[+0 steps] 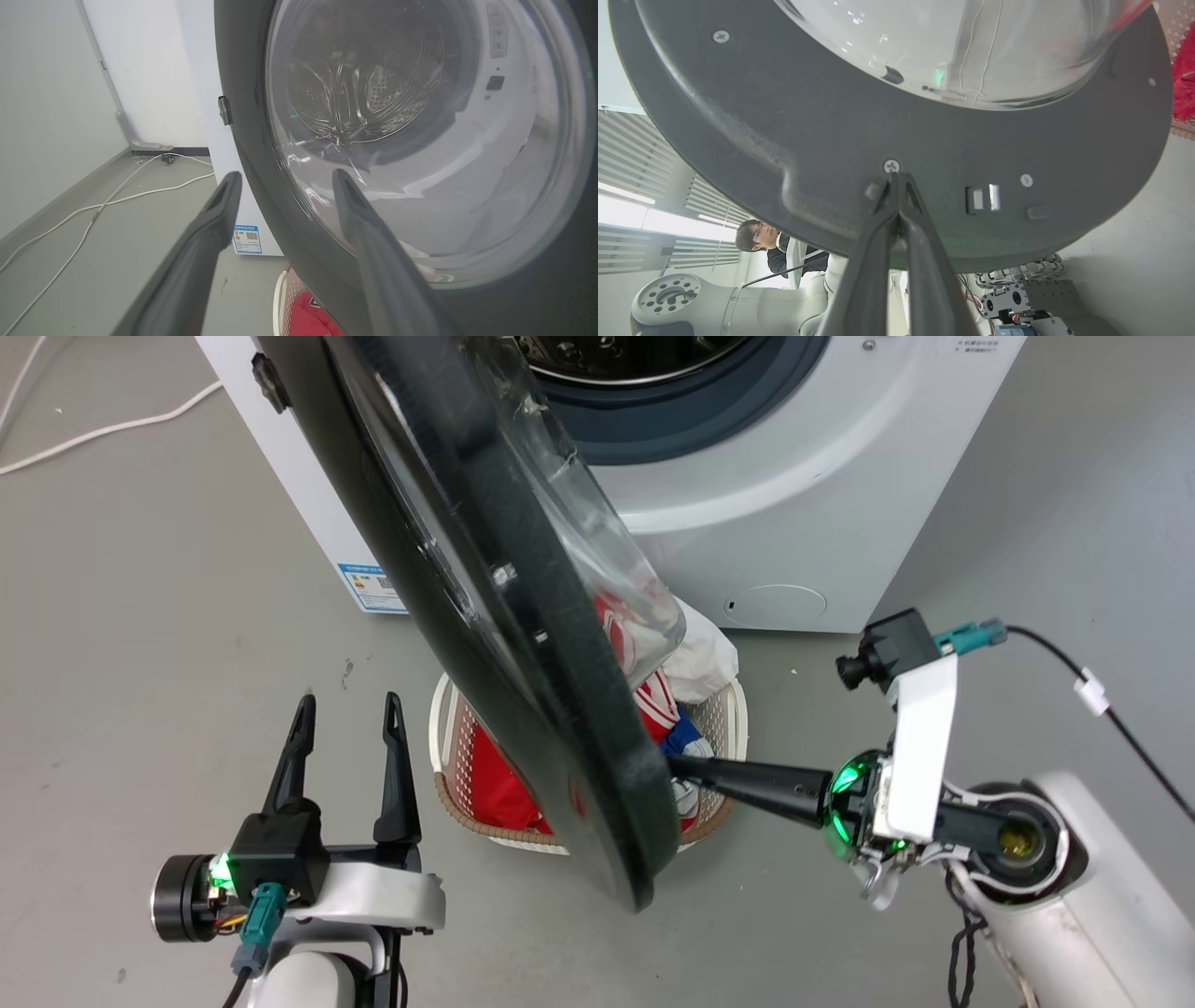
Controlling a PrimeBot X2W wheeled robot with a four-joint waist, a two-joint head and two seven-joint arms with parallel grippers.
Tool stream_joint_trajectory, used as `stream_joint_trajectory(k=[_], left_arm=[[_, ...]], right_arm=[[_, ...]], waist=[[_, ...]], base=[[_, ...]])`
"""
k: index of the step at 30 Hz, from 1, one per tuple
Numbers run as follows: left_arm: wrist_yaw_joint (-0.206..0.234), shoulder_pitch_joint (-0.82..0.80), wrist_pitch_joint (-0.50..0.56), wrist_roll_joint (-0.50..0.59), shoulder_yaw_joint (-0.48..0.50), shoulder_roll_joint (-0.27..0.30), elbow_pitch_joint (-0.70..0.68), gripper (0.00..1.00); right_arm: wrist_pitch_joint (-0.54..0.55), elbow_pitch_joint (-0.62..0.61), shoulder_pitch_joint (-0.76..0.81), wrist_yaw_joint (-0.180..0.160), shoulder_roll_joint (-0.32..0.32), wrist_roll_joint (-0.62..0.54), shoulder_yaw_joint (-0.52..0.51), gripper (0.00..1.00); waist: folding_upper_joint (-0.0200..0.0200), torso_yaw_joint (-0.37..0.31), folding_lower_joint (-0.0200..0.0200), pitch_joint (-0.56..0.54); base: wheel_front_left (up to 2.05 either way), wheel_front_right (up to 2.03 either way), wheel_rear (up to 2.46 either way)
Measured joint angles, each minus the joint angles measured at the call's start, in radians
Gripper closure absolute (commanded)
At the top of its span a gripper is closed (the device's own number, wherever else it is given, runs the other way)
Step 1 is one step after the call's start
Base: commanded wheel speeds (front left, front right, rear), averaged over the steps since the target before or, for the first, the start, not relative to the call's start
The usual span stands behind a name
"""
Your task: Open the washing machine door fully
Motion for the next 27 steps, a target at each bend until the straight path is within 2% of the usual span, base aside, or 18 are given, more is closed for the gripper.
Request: stream_joint_trajectory(k=[19,27], left_arm=[[0.008,0.075,0.0,-0.002,-0.001,0.0,0.014,0.0],[0.004,0.109,0.0,0.0,0.002,0.0,0.022,0.0]], right_arm=[[-0.077,-0.033,0.185,0.0,0.056,0.044,0.035,1.0],[-0.184,-0.066,0.263,0.0,0.043,0.052,-0.056,1.0]], waist=[[0.0001,0.0,0.0,-0.1],[0.0,-0.008,0.0,-0.151]], base=[[0.0,0.0,0.0],[0.0,0.0,0.0]])
